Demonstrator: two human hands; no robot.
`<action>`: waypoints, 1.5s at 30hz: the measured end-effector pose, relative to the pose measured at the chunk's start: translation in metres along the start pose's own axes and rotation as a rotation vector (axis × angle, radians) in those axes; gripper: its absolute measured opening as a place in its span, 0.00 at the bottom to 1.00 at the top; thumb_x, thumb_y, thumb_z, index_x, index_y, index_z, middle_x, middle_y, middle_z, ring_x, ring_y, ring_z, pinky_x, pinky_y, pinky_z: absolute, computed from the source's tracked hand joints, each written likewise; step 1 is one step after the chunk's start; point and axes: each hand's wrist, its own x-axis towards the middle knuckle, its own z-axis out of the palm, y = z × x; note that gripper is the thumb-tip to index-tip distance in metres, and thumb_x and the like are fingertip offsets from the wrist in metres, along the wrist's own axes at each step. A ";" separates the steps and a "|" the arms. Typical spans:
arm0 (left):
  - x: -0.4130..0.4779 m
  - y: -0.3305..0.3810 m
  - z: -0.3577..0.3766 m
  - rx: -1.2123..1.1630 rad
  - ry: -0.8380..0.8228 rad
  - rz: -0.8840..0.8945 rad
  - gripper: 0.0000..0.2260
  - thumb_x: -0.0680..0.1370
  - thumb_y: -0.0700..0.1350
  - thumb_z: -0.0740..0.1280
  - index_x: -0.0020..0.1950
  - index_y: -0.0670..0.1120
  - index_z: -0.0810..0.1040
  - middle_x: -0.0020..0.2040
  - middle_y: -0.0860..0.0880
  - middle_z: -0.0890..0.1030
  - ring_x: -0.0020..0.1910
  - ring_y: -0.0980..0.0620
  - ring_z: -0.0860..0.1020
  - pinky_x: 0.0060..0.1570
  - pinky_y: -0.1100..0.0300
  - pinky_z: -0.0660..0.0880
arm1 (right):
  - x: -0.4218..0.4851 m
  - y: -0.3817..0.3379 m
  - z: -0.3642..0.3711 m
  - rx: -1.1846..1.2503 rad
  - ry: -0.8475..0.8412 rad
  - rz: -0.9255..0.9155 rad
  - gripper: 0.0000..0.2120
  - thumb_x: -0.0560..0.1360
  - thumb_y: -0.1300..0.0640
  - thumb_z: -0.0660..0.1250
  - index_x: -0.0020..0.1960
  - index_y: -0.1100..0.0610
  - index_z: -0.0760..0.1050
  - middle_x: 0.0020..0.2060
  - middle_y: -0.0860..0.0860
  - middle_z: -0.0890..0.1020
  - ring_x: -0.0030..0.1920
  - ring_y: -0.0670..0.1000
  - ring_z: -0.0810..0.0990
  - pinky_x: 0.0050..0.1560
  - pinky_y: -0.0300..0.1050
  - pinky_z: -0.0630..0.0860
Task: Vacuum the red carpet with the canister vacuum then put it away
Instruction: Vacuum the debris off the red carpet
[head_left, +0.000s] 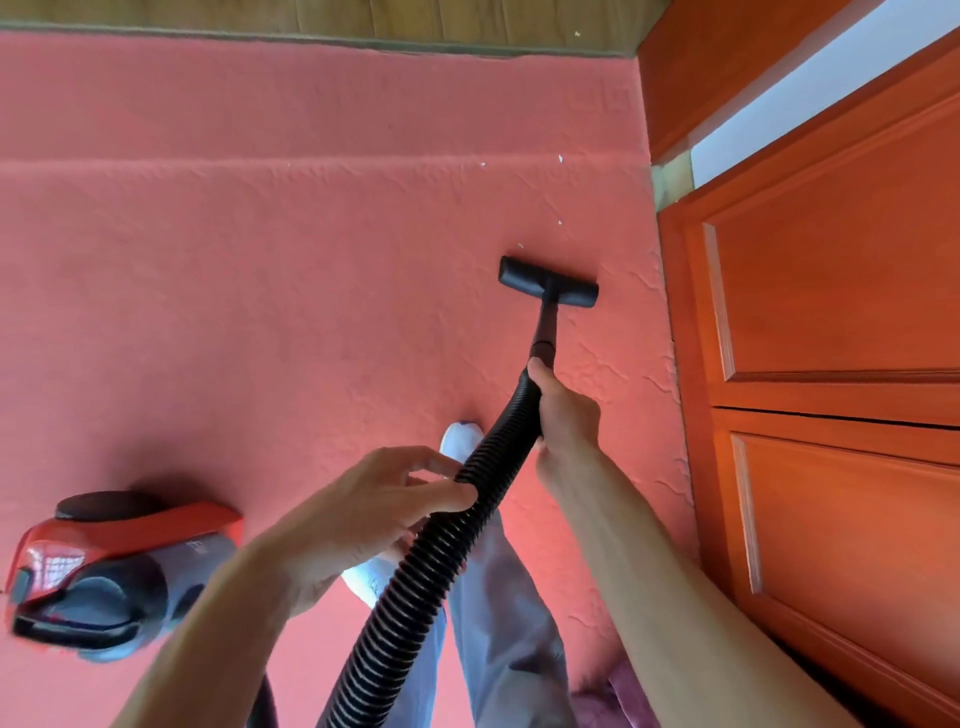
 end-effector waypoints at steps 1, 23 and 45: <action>0.006 0.003 0.003 -0.042 0.038 0.005 0.10 0.76 0.51 0.73 0.55 0.50 0.83 0.46 0.46 0.87 0.45 0.45 0.86 0.51 0.48 0.80 | 0.007 -0.008 0.003 -0.010 -0.003 -0.002 0.13 0.70 0.51 0.75 0.38 0.59 0.77 0.38 0.55 0.78 0.35 0.52 0.75 0.35 0.43 0.69; 0.051 0.075 -0.005 -0.087 0.071 0.117 0.22 0.67 0.59 0.77 0.59 0.55 0.81 0.47 0.50 0.87 0.46 0.52 0.86 0.47 0.57 0.79 | 0.041 -0.106 0.030 -0.016 -0.177 0.004 0.22 0.73 0.46 0.73 0.57 0.63 0.79 0.46 0.56 0.83 0.42 0.53 0.81 0.37 0.43 0.76; 0.073 0.092 0.005 -0.051 0.231 0.159 0.18 0.68 0.62 0.76 0.53 0.55 0.83 0.38 0.51 0.86 0.38 0.54 0.86 0.42 0.59 0.81 | 0.072 -0.136 0.053 -0.120 -0.186 -0.074 0.19 0.73 0.51 0.72 0.56 0.63 0.79 0.45 0.57 0.84 0.39 0.54 0.81 0.39 0.45 0.77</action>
